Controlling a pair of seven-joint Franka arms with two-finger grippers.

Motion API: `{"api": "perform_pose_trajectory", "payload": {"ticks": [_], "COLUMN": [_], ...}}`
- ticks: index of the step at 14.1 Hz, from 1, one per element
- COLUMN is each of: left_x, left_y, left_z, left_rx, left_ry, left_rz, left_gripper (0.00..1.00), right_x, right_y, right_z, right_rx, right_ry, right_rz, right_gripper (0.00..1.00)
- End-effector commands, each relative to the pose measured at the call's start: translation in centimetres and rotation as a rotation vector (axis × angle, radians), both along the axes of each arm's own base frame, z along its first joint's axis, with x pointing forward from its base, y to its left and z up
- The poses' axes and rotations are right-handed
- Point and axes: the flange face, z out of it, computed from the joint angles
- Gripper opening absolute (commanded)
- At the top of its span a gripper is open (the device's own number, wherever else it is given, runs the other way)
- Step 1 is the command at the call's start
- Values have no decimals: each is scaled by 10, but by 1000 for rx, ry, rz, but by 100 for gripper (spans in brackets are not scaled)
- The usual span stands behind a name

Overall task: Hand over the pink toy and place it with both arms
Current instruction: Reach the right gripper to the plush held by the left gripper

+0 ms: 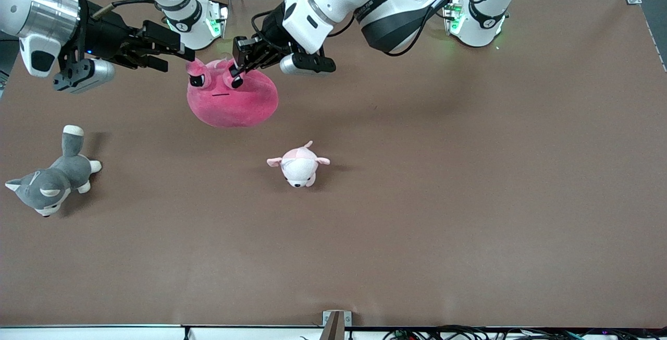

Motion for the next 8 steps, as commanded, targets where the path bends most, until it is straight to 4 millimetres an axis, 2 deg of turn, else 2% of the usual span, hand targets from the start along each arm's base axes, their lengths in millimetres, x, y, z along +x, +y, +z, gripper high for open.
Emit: {"api": "perform_pose_trajectory", "payload": {"ticks": [1,2,8], "left_x": [4,4,3], "left_y": [-3,-3,-3], "left_z": [3,3,5], "left_rx": [-25,-25,-26], "left_ry": [8,8,7], "left_rz": [11,11,11], "left_gripper": [1,1,1], "right_x": [-1,-3,9], "right_y": [11,20,34], "right_z": [-2,-3,-21], "right_rx": [-68,-73,-68], "right_ry": [-20,-20,-15], "right_rz": [12,27,30], "right_gripper": [87,87,87]}}
